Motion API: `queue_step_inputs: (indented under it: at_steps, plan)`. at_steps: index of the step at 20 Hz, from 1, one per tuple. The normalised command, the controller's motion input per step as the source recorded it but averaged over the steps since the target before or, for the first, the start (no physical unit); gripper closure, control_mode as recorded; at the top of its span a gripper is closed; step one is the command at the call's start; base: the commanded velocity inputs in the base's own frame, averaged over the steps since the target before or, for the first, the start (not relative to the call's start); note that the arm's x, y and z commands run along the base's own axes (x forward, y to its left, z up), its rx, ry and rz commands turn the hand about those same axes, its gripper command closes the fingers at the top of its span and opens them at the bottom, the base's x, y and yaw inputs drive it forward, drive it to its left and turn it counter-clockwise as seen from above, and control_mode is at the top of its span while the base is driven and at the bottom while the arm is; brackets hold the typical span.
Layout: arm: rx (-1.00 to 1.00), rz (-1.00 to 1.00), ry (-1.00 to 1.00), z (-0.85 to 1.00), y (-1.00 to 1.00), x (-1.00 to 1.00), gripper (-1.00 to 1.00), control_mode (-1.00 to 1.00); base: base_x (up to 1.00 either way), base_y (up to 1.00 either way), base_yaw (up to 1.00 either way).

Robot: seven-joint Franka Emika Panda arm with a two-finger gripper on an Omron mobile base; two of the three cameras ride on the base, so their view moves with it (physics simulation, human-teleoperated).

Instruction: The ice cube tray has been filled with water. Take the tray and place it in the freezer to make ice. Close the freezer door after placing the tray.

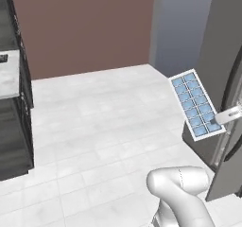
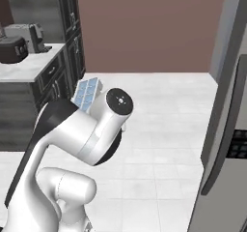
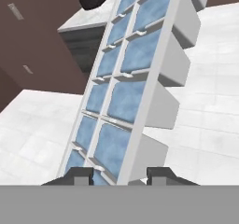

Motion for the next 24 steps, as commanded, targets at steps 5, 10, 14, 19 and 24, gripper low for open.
queue_step_inputs:
  at_steps: [5, 10, 14, 19, 24]
  plan:
    - [0.0, 0.0, 0.0, 0.0, 0.0, 0.0, 1.0, 1.0, 0.71, 0.04, -0.29]
    - [0.0, 0.0, 0.0, 0.0, 0.0, 0.0, 1.0, 1.0, 0.37, 0.0, -0.32]
    - [0.0, 0.0, 0.0, 0.0, 0.0, 0.0, 1.0, 1.0, 0.17, 0.0, -0.32]
    - [0.0, 0.0, 0.0, 0.0, 0.0, 0.0, 1.0, 1.0, 0.09, 0.25, -0.3]
    - [0.0, 0.0, 0.0, 0.0, 0.0, 0.0, 1.0, 1.0, 0.36, 0.38, -0.34]
